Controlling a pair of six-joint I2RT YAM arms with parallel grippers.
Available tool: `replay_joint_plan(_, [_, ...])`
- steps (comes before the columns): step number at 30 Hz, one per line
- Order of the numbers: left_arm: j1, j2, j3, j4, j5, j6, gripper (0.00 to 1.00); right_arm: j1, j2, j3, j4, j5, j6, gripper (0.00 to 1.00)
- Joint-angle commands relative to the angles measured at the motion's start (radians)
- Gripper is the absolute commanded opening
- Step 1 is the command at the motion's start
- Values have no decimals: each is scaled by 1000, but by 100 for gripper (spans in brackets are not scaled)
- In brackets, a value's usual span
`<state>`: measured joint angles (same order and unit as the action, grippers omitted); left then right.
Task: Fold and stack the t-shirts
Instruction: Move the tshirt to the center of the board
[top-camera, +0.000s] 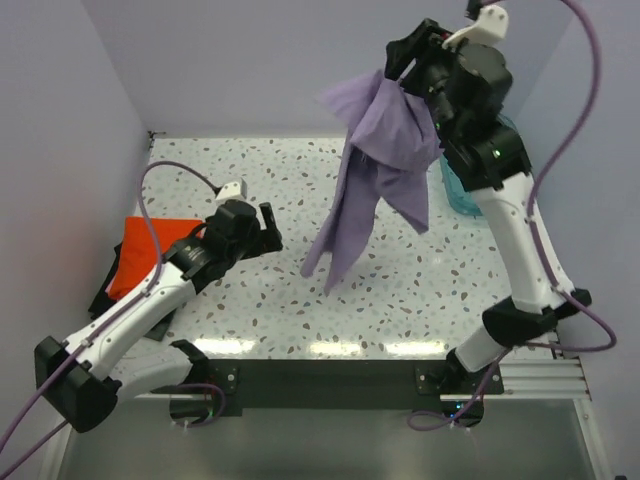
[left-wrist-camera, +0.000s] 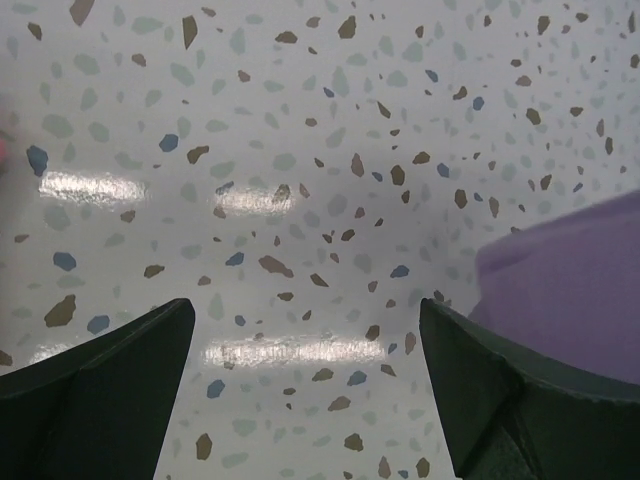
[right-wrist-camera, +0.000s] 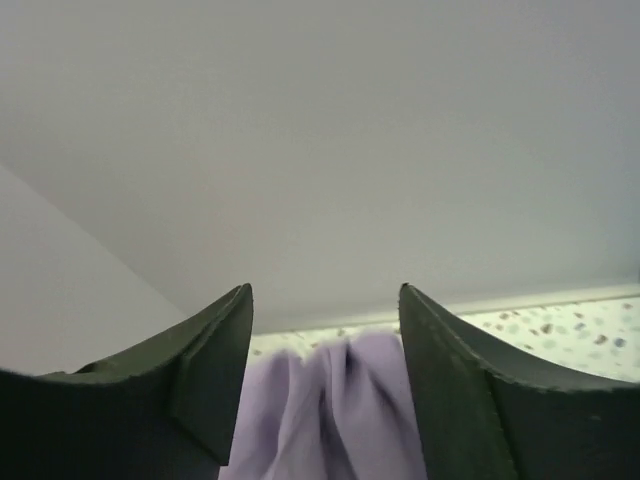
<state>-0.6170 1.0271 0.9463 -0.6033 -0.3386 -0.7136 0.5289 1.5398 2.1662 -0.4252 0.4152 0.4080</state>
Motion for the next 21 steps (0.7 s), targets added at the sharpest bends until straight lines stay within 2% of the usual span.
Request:
replay_joint_plan(1, [5,83,25,33,-28,-101,100,-111,211,18,-190,-164,115,67])
replay_joint_plan(2, [5,114,17,40,-25,-116,100,-168,244,24,-220,-199,141,74])
replay_joint_plan(4, [3,137,-13,77,12,-145,100,-199,325,56,-325,-242,131,82])
replay_joint_plan(5, [3,151,-29,91,29,-149,99,-204,335,55,-354,-234,102,85])
replay_joint_plan(7, [-7,159,-89,132,64,-159,96,-204,280,-56,-356,-210,66,86])
replay_joint_plan(8, [-12,165,-105,138,72,-164,95,-205,240,-130,-331,-194,61,86])
replay_joint_plan(9, [-32,168,-121,149,76,-161,91,-205,194,-307,-258,-181,60,86])
replay_joint_plan(10, [-47,169,-151,154,85,-162,91,-205,136,-401,-223,-167,64,86])
replay_joint_plan(11, [-67,171,-167,160,87,-161,90,-205,38,-492,-189,-136,71,86])
replay_joint_plan(12, [-113,169,-199,181,95,-167,88,-205,-19,-664,-125,-125,81,86])
replay_joint_plan(14, [-168,185,-227,209,108,-175,87,-199,-158,-823,-72,-130,113,86])
replay_joint_plan(15, [-222,195,-244,236,115,-178,85,-196,-196,-958,-35,-130,121,85])
replay_joint_plan(17, [-274,253,-245,231,115,-194,85,-178,-277,-1107,-20,-119,126,84])
replay_joint_plan(21, [-286,350,-248,275,128,-227,81,-165,-345,-1274,-24,-105,127,81])
